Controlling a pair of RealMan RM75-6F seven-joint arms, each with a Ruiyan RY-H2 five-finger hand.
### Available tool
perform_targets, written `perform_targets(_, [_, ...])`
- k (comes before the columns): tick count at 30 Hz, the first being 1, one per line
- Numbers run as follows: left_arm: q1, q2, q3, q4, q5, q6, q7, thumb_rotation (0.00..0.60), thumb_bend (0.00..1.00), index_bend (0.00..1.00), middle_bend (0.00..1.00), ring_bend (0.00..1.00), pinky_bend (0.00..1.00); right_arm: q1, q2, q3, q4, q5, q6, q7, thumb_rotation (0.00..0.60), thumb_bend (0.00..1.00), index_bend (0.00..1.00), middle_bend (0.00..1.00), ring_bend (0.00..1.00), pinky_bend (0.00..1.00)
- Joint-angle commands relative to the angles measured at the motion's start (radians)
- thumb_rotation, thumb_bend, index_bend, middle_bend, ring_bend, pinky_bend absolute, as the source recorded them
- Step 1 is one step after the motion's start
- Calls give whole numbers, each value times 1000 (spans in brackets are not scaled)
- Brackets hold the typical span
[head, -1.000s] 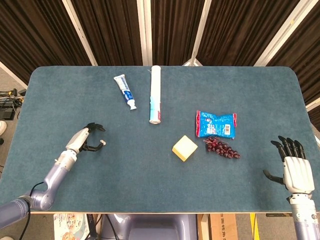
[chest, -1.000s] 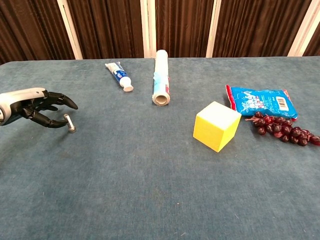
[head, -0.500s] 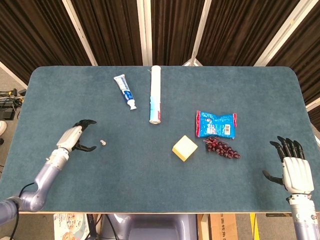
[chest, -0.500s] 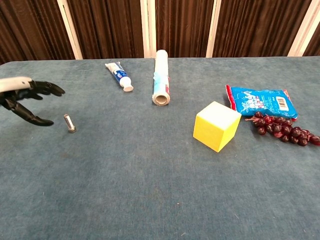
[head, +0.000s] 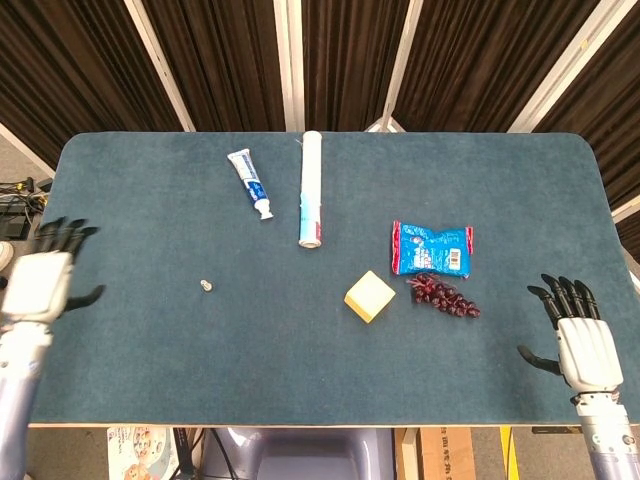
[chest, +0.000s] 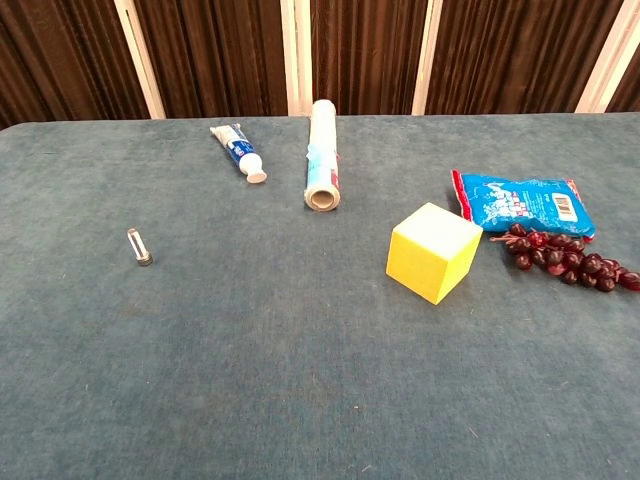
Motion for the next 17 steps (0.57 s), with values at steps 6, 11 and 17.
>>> perform_targets(6, [193,46,104,37,118,175,-121,600,331,193,90,0,0,-12,19,-5,-3,-32,33,17,600,153,221,115,61,0])
perform_targets(11, [198,51,106,43,152,161,-161,600,330,193,91,0,0,-13,24,-3,-6,-40,42,25,600,153,221,115,61,0])
perform_targets(17, [210,45,99,57,187,179,-205,600,331,193,92,0,0,-18,34,-2,-9,-38,48,39,600,153,221,115,61,0])
